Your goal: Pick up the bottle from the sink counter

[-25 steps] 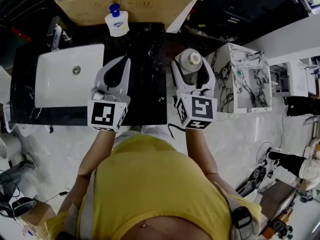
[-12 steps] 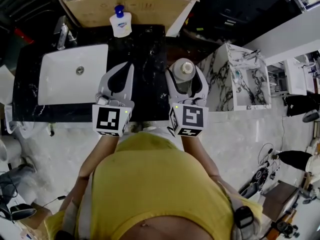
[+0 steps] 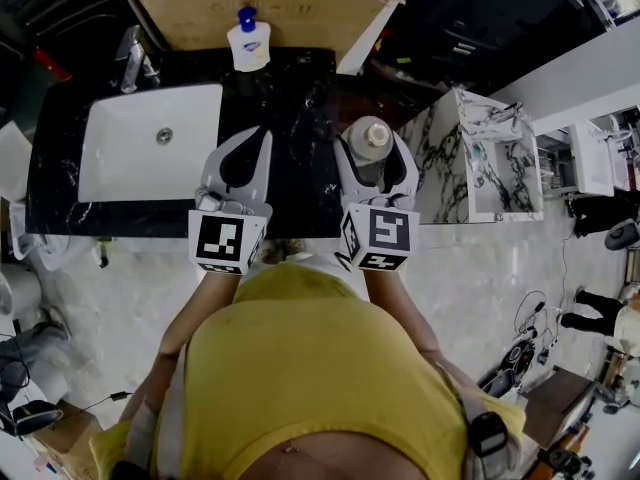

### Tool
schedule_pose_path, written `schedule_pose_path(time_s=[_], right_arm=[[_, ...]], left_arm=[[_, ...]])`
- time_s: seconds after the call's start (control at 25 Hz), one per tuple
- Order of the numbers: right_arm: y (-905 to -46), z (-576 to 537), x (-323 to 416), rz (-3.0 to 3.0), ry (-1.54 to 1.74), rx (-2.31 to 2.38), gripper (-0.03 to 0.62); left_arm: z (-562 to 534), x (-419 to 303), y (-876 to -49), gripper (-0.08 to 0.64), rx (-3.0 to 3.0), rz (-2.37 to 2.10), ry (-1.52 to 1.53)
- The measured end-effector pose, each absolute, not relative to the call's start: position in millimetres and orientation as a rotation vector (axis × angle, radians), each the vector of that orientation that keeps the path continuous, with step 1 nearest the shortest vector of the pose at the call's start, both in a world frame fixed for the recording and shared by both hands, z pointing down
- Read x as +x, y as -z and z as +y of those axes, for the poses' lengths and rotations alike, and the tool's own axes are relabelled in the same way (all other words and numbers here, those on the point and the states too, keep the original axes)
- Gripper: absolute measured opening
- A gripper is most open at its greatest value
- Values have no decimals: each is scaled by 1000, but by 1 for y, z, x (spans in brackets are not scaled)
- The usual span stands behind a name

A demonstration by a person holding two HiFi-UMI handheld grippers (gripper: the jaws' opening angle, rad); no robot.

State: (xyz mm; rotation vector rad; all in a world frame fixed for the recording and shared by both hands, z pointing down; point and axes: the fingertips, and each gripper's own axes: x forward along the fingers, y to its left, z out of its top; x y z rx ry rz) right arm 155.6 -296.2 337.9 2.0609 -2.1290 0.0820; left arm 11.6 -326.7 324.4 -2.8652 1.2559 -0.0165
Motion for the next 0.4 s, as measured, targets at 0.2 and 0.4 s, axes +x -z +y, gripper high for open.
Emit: schedule_pose_path(time_s=[0.2, 0.4], right_arm=[[-340, -297, 154, -2143, -79, 2045, 327], [-340, -300, 155, -2155, -86, 2034, 327]], left_arm=[[-326, 9, -326, 6, -2857, 1280, 5], [-326, 8, -329, 6, -2860, 1297, 8]])
